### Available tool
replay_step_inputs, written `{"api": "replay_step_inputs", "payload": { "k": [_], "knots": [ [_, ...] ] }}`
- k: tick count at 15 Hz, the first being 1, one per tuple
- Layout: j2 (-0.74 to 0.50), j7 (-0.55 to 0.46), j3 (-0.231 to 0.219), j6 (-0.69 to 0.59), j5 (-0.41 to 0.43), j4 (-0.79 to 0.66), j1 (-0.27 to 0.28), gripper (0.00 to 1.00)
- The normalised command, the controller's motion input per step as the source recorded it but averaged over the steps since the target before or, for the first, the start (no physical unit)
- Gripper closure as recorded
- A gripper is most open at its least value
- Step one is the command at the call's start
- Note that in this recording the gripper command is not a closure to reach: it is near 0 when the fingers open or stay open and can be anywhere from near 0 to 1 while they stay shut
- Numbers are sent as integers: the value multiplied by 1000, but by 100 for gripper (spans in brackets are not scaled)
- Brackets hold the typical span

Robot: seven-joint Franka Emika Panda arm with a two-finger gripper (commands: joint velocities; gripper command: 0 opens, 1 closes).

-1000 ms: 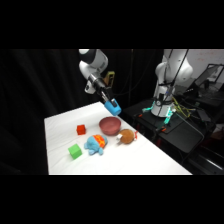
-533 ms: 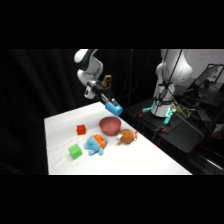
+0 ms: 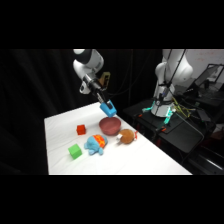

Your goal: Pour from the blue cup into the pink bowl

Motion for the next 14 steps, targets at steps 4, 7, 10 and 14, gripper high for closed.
{"api": "replay_step_inputs", "payload": {
  "k": [4,7,10,14],
  "knots": [
    [-508,591,220,754,-335,-396,342,14],
    [-203,613,264,723,-472,-262,310,14],
    [8,641,215,610,-616,-85,261,14],
    [215,624,105,492,-642,139,197,14]
  ]
}}
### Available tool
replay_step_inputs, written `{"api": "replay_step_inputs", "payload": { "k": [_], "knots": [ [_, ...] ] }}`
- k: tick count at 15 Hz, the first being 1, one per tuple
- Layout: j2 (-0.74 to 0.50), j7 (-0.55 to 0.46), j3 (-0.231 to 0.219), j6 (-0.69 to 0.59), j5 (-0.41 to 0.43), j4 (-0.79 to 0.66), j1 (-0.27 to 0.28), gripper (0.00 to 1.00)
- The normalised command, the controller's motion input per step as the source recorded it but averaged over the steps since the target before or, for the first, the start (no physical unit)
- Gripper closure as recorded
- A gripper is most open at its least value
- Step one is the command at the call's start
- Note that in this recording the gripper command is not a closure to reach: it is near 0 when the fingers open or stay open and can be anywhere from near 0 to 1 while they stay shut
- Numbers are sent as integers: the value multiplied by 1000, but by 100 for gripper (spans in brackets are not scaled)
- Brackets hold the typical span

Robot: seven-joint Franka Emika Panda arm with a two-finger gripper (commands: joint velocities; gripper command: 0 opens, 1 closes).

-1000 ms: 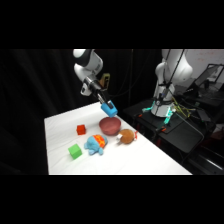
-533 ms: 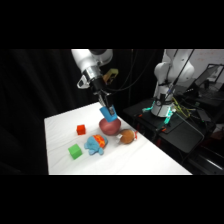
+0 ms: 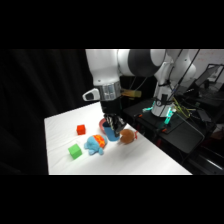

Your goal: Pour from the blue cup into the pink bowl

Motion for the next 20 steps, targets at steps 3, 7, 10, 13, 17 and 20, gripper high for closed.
{"api": "replay_step_inputs", "payload": {
  "k": [3,7,10,13,17,20],
  "knots": [
    [385,457,-29,283,-501,330,103,14],
    [463,349,-129,186,-335,456,107,14],
    [434,223,-98,64,-88,445,128,14],
    [395,178,-74,34,-14,387,160,14],
    [298,111,-84,-5,24,328,142,14],
    [146,73,-112,-32,31,241,104,14]
  ]
}}
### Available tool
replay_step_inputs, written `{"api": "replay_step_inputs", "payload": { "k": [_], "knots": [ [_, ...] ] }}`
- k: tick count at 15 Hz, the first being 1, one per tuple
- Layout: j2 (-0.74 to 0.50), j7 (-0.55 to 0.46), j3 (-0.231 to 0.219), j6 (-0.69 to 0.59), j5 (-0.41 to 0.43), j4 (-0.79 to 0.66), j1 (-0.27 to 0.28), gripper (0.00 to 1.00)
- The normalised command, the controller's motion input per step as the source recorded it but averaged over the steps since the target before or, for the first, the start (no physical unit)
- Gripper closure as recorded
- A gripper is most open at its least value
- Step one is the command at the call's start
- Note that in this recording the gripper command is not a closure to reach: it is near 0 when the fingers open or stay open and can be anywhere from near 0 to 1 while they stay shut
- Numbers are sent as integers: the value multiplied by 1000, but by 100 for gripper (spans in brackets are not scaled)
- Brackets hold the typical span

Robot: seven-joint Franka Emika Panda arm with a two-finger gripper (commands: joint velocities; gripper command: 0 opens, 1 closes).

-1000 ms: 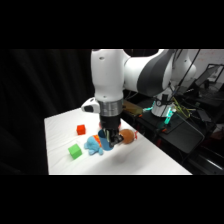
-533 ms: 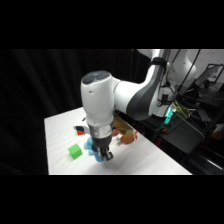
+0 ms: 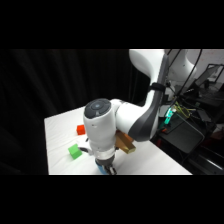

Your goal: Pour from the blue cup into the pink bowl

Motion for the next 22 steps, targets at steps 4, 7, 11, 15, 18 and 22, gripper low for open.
{"api": "replay_step_inputs", "payload": {
  "k": [4,7,11,15,18,22],
  "knots": [
    [62,63,-105,-30,40,158,79,14],
    [56,71,-94,-25,36,123,81,14],
    [13,76,-90,-100,18,107,98,0],
    [-105,64,-80,-188,32,70,64,0],
    [-242,-35,-8,-244,102,14,-31,0],
    [-429,-88,12,-308,76,-75,-46,0]
  ]
}}
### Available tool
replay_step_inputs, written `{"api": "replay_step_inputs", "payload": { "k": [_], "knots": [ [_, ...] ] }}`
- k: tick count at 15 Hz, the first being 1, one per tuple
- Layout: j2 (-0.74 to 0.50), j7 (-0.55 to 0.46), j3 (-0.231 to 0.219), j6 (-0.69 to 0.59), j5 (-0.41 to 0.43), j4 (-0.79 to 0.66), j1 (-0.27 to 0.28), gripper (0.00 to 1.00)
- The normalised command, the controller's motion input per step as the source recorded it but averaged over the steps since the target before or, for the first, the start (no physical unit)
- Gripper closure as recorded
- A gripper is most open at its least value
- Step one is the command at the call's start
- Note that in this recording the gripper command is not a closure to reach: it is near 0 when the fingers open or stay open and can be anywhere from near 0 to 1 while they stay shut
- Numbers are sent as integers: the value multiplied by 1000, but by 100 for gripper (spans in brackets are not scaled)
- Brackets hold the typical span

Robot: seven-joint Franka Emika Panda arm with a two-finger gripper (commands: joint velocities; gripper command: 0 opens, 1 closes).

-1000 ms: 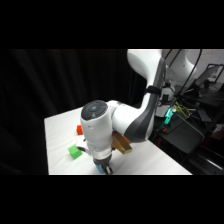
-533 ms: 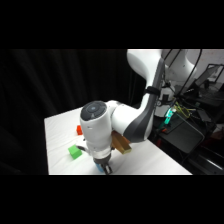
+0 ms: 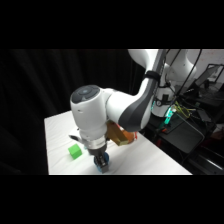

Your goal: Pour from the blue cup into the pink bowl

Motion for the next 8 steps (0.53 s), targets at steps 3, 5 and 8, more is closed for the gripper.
{"api": "replay_step_inputs", "payload": {
  "k": [3,5,8],
  "knots": [
    [-585,-186,61,-450,85,-90,-93,0],
    [-668,-221,93,-531,118,-119,-129,0],
    [-609,-271,100,-313,87,-184,-149,0]
  ]
}}
